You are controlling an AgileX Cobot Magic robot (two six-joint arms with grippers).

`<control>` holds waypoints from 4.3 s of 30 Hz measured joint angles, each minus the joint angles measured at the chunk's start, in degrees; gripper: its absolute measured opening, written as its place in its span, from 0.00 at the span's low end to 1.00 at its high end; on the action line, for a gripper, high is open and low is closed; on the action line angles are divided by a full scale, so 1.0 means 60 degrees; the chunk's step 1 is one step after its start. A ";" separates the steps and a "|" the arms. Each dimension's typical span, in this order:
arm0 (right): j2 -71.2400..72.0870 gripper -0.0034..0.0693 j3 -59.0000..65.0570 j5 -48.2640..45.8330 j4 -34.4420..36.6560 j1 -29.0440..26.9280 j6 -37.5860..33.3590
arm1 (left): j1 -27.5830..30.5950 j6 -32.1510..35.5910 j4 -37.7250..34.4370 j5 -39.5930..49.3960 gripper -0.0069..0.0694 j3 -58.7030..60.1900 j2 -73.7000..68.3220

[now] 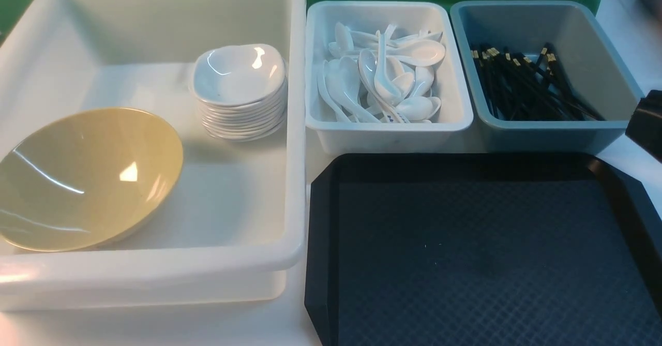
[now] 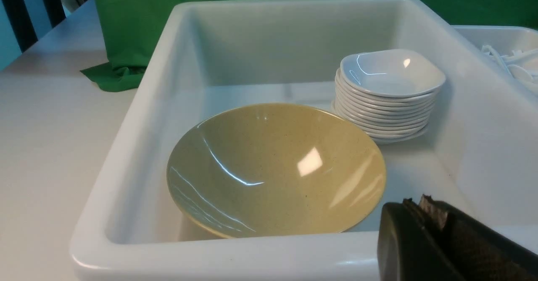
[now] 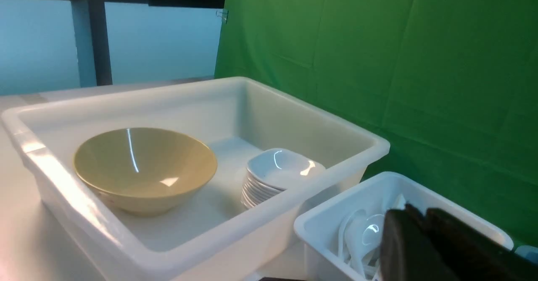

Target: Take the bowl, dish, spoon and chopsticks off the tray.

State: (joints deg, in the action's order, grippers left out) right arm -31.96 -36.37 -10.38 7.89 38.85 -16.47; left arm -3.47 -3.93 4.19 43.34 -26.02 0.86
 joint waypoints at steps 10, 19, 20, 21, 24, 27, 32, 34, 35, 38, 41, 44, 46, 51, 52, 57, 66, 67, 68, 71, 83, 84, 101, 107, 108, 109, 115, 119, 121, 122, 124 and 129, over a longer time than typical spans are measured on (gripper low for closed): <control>0.0000 0.18 0.0012 0.0000 0.0000 0.0000 0.0025 | 0.0000 0.0009 -0.0011 0.0011 0.08 0.0000 0.0000; 0.1314 0.16 0.2184 0.1456 -0.0595 -0.0927 -0.0048 | 0.0000 0.0009 -0.0011 0.0037 0.08 0.0000 0.0000; 0.1503 0.14 0.2530 0.1548 -0.0774 -0.1302 -0.0015 | 0.0000 0.0009 -0.0021 0.0037 0.08 0.0000 0.0000; 0.1736 0.12 0.2969 0.1648 -0.0957 -0.1654 0.0055 | 0.0000 0.0009 -0.0020 0.0037 0.08 0.0000 0.0000; 0.2434 0.09 0.4139 0.1661 -0.1369 -0.3155 0.0713 | 0.0000 0.0009 -0.0039 0.0037 0.08 0.0000 0.0000; 0.3696 0.09 0.5468 0.1305 -0.1763 -0.4847 0.2291 | 0.0000 0.0009 -0.0056 0.0037 0.08 0.0000 0.0000; 0.5196 0.09 0.6314 0.0177 -0.2365 -0.6682 0.4164 | 0.0000 0.0009 -0.0056 0.0037 0.08 0.0000 0.0000; 0.5394 0.09 0.6323 -0.0588 -0.2446 -0.7209 0.4348 | 0.0000 0.0009 -0.0059 0.0033 0.08 0.0000 0.0000; 0.5408 0.09 0.6323 -0.0634 -0.2466 -0.7227 0.4337 | 0.0000 0.0009 -0.0059 0.0033 0.08 0.0000 0.0000; 0.5435 0.09 0.6326 -0.1220 -0.2500 -0.7247 0.4150 | 0.0000 0.0009 -0.0067 0.0040 0.08 0.0008 0.0000; 0.5435 0.09 0.6326 -0.1319 -0.2511 -0.7202 0.3981 | 0.0000 0.0009 -0.0067 0.0040 0.08 0.0008 0.0000; 0.5435 0.09 0.6326 -0.1328 -0.2511 -0.7096 0.3927 | 0.0000 0.0009 -0.0067 0.0040 0.08 0.0008 0.0000; 0.5435 0.09 0.6326 -0.1328 -0.2511 -0.7055 0.3918 | 0.0000 0.0009 -0.0070 0.0040 0.08 0.0008 0.0000; 0.5435 0.09 0.6326 -0.1328 -0.2511 -0.7043 0.3853 | 0.0000 0.0009 -0.0070 0.0040 0.08 0.0008 0.0000; 0.5435 0.09 0.6326 -0.1328 -0.2511 -0.7043 0.3853 | 0.0000 0.0009 -0.0070 0.0040 0.08 0.0008 0.0000; 0.5435 0.09 0.6326 -0.1328 -0.2511 -0.7043 0.3853 | 0.0000 0.0009 -0.0070 0.0040 0.08 0.0008 0.0000; 0.5435 0.10 0.6326 -0.1328 -0.2511 -0.7043 0.3846 | 0.0000 0.0009 -0.0070 0.0040 0.08 0.0008 0.0000; 0.5435 0.10 0.6326 -0.1328 -0.2511 -0.7043 0.3846 | 0.0000 0.0009 -0.0070 0.0040 0.08 0.0008 0.0000; 0.5435 0.10 0.6326 -0.1328 -0.2511 -0.7043 0.3846 | 0.0000 0.0009 -0.0070 0.0040 0.08 0.0008 0.0000; 0.5435 0.11 0.6326 -0.1328 -0.2511 -0.7043 0.3846 | 0.0000 0.0009 -0.0078 -0.0015 0.08 0.0082 0.0000; 0.5435 0.12 0.6326 -0.1328 -0.2511 -0.7043 0.3846 | 0.1032 0.0020 -0.0636 -0.5321 0.08 0.3734 0.0000; 0.5435 0.13 0.6326 -0.1328 -0.2511 -0.7043 0.3846 | 0.1254 0.0046 -0.0698 -0.5515 0.08 0.4086 0.0000; 0.5435 0.15 0.6326 -0.1328 -0.2511 -0.7043 0.3846 | 0.1331 0.1051 -0.1016 -0.4290 0.08 0.4575 0.0000; 0.5435 0.16 0.6326 -0.1328 -0.2511 -0.7043 0.3846 | 0.1331 0.1074 -0.1050 -0.4290 0.08 0.4575 0.0000; 0.5435 0.16 0.6326 -0.1328 -0.2511 -0.7043 0.3846 | 0.1331 0.1074 -0.1050 -0.4290 0.08 0.4575 0.0000; 0.5435 0.16 0.6326 -0.1328 -0.2511 -0.7043 0.3846 | 0.1331 0.1074 -0.1050 -0.4290 0.08 0.4575 0.0000; 0.5435 0.17 0.6326 -0.1328 -0.2511 -0.7043 0.3846 | 0.1331 0.1074 -0.1050 -0.4290 0.08 0.4575 0.0000; 0.5435 0.18 0.6326 -0.1328 -0.2511 -0.7043 0.3846 | 0.1331 0.1074 -0.1050 -0.4290 0.08 0.4575 0.0000; 0.5435 0.18 0.6326 -0.1328 -0.2511 -0.7043 0.3846 | 0.1331 0.1074 -0.1050 -0.4290 0.08 0.4575 0.0000; 0.5435 0.18 0.6326 -0.1328 -0.2511 -0.7043 0.3846 | 0.1331 0.1074 -0.1050 -0.4290 0.08 0.4575 0.0000; 0.5435 0.18 0.6326 -0.1328 -0.2511 -0.7043 0.3846 | 0.1331 0.1074 -0.1050 -0.4290 0.08 0.4575 0.0000; 0.5435 0.19 0.6326 -0.1328 -0.2511 -0.7043 0.3846 | 0.1331 0.1074 -0.1061 -0.4290 0.08 0.4575 0.0000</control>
State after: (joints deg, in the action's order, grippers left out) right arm 0.65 1.59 -18.34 -7.17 -3.41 6.60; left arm 4.52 2.52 -2.18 17.60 1.43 0.86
